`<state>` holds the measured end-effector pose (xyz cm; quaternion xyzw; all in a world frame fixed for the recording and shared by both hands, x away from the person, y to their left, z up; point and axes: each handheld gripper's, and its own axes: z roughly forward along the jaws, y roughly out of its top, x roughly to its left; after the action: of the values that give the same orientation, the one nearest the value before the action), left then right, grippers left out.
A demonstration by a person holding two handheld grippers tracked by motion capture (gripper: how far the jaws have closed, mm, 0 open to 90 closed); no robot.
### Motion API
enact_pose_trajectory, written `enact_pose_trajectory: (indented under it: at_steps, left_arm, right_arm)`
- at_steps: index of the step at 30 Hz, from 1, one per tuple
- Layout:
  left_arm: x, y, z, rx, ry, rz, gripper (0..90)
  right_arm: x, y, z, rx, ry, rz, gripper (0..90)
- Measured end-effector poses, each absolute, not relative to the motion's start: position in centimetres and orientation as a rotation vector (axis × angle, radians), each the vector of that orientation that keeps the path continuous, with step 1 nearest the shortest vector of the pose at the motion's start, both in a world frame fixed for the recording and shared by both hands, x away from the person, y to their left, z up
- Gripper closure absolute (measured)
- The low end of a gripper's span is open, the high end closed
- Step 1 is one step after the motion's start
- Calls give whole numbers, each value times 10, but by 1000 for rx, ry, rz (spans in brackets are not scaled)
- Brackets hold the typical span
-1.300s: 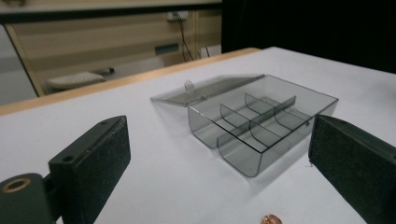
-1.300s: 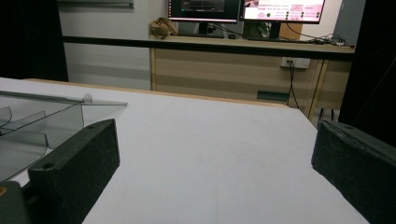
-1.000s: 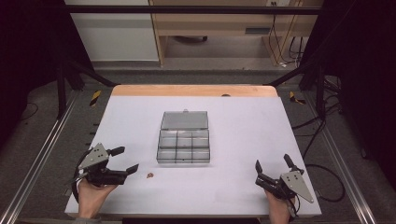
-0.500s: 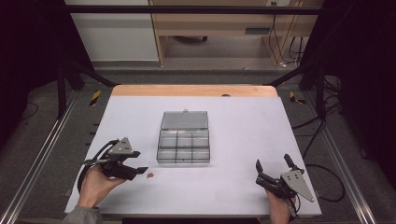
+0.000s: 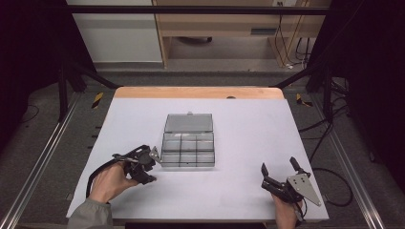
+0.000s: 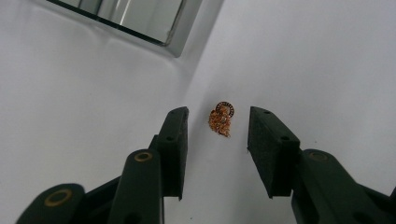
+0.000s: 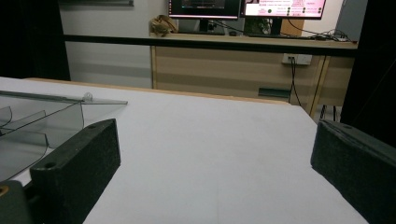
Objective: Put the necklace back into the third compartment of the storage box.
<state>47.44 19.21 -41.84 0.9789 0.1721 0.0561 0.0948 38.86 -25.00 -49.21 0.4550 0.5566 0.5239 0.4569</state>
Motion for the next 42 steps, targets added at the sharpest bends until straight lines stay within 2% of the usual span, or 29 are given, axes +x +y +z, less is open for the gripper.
enact_pose_trajectory:
  at_steps: [7, 19, 28, 33, 42]
  left_arm:
    - [480, 186, -427, 3000, 476, 119, 632]
    - [486, 180, -442, 3064, 467, 58, 661]
    - [486, 180, -442, 3062, 460, 32, 720]
    - [487, 181, -442, 3060, 476, 57, 840]
    - [484, 186, -441, 3020, 484, 84, 863]
  right_arm:
    - [389, -250, -492, 1120, 1377, 1293, 19]
    - [389, -250, -492, 1122, 1381, 1294, 21]
    - [389, -250, -492, 1123, 1380, 1292, 26]
    - [389, -250, -492, 1123, 1382, 1292, 27]
    - [389, -250, -492, 1121, 1384, 1292, 28]
